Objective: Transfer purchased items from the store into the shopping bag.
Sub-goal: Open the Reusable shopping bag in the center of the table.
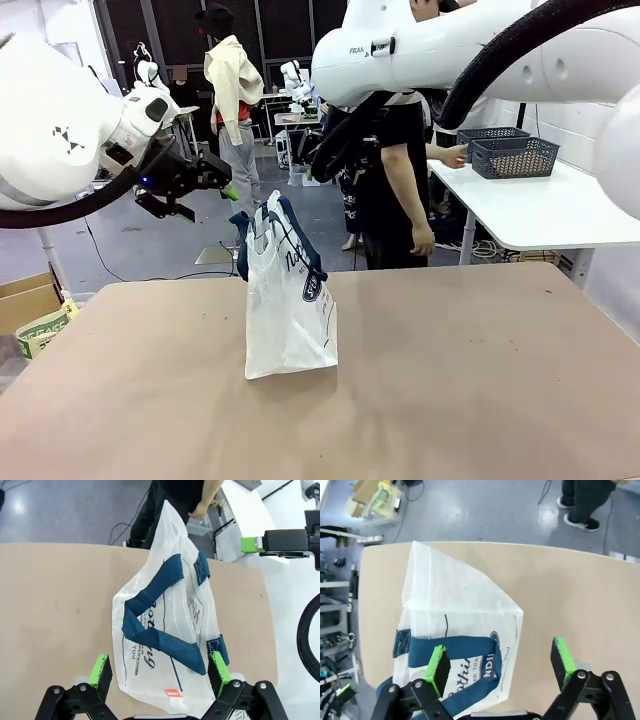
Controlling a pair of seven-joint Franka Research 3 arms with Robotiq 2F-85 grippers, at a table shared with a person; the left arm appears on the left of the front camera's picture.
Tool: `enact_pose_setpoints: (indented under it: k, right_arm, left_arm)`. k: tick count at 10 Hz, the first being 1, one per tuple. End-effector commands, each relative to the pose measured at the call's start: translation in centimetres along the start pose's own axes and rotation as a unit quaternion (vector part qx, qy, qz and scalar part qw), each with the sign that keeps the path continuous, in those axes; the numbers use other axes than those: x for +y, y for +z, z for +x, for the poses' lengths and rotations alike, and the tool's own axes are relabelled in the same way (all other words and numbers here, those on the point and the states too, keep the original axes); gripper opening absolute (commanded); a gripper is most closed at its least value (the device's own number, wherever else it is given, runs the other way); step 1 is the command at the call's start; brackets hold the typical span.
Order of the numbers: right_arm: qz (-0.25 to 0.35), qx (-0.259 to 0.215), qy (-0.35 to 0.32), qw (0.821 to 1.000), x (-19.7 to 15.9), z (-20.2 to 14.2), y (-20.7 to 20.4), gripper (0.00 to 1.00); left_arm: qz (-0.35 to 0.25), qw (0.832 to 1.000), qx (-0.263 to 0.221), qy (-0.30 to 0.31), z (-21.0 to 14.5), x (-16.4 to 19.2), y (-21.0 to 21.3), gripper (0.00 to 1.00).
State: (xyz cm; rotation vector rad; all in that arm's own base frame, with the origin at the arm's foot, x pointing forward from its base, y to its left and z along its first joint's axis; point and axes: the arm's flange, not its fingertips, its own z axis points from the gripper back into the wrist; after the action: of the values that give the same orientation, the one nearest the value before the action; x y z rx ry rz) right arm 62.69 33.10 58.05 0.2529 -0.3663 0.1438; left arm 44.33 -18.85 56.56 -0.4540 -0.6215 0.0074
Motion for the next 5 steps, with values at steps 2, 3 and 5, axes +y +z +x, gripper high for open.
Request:
enact_pose_setpoints:
  k: [2,3,5]
  right_arm:
    - [0.003,0.044,-0.027,0.999,3.0,0.1,0.7,1.0]
    - [-0.003,0.063,-0.048,0.997,5.0,0.9,1.5,1.0]
    - [-0.006,0.114,-0.072,0.991,6.6,2.1,1.5,1.0]
  left_arm:
    - [0.028,0.999,0.032,0.01,1.1,-1.8,-0.2,1.0]
    - [0.034,0.998,0.055,0.029,2.4,-3.7,0.5,1.0]
    - [0.039,0.993,0.085,0.076,3.6,-5.1,0.6,1.0]
